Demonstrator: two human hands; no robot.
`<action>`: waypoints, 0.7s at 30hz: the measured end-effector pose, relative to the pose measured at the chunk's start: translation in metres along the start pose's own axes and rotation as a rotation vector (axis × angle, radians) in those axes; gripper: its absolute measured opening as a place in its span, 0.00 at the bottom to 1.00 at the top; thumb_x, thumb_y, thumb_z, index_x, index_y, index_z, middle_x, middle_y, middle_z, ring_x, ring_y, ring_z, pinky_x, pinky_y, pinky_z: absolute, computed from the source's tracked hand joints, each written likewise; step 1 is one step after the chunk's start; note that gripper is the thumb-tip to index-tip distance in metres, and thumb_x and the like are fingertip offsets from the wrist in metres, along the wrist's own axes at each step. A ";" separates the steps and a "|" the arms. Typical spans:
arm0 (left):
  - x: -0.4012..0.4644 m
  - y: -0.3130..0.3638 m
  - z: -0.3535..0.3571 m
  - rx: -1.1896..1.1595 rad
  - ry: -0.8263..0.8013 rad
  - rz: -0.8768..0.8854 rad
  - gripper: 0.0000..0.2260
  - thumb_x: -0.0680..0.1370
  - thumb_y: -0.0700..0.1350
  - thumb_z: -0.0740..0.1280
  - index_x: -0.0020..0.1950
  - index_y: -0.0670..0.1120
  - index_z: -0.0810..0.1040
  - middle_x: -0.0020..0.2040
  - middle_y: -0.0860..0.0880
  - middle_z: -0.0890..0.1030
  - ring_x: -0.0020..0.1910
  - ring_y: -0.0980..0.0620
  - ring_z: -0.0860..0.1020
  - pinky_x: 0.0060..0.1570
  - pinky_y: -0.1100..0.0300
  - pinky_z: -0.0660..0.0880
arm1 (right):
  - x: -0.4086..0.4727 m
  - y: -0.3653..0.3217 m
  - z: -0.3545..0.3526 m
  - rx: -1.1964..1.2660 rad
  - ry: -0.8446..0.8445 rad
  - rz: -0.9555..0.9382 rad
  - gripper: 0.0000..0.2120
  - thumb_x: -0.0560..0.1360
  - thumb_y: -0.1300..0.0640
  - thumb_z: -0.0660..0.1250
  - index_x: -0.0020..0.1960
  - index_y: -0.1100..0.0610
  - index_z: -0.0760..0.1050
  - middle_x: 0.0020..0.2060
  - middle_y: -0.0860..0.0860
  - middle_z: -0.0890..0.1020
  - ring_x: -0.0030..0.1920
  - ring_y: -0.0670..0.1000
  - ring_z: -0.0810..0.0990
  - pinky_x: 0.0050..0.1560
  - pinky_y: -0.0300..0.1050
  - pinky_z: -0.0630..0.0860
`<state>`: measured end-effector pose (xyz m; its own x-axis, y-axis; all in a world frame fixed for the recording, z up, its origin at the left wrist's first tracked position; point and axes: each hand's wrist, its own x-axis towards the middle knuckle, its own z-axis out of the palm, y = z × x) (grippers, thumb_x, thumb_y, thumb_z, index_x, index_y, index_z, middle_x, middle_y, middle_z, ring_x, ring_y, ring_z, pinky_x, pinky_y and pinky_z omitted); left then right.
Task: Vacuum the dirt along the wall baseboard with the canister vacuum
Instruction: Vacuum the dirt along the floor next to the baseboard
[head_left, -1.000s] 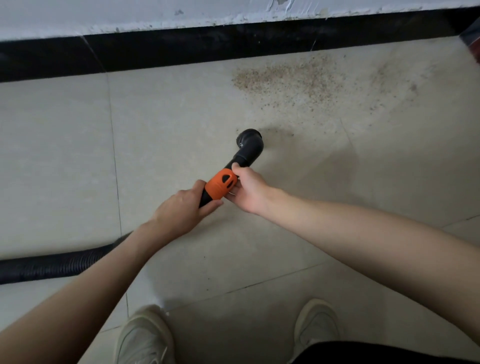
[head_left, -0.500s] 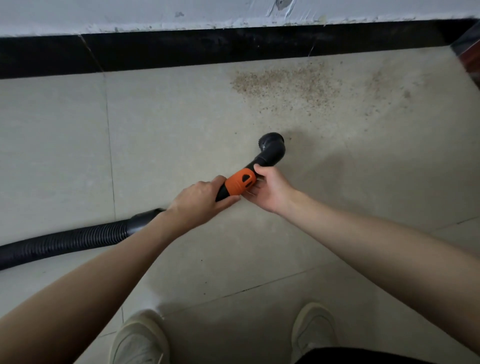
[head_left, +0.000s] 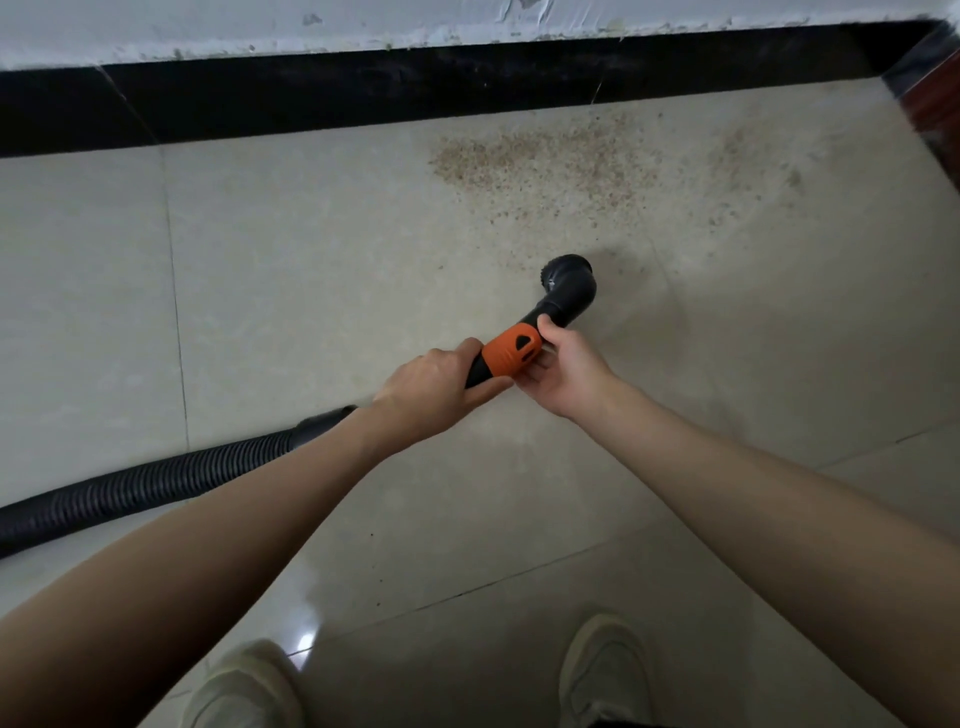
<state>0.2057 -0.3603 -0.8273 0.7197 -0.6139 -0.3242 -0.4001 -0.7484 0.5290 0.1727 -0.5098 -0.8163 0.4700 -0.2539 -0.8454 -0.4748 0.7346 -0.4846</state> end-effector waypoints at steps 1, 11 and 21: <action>-0.002 -0.004 -0.002 -0.007 0.017 -0.014 0.20 0.77 0.63 0.59 0.55 0.46 0.70 0.35 0.50 0.72 0.35 0.47 0.74 0.30 0.57 0.65 | 0.001 0.002 0.006 -0.012 -0.011 0.001 0.17 0.82 0.54 0.61 0.65 0.64 0.70 0.44 0.57 0.79 0.43 0.53 0.79 0.43 0.47 0.76; -0.039 -0.067 -0.033 -0.036 0.209 -0.224 0.18 0.76 0.59 0.63 0.54 0.46 0.73 0.38 0.43 0.78 0.37 0.41 0.76 0.36 0.54 0.72 | 0.005 0.033 0.088 -0.180 -0.140 0.044 0.20 0.80 0.55 0.64 0.68 0.65 0.70 0.59 0.62 0.80 0.49 0.57 0.82 0.41 0.47 0.77; -0.032 -0.062 -0.039 0.013 0.198 -0.194 0.19 0.75 0.62 0.62 0.53 0.46 0.72 0.38 0.45 0.77 0.37 0.42 0.77 0.34 0.56 0.68 | 0.001 0.021 0.087 -0.193 -0.130 0.036 0.19 0.80 0.56 0.64 0.68 0.64 0.69 0.60 0.62 0.79 0.61 0.60 0.79 0.49 0.52 0.75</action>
<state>0.2301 -0.2846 -0.8189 0.8802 -0.3984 -0.2578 -0.2501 -0.8511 0.4615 0.2282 -0.4400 -0.8081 0.5359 -0.1374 -0.8330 -0.6206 0.6049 -0.4990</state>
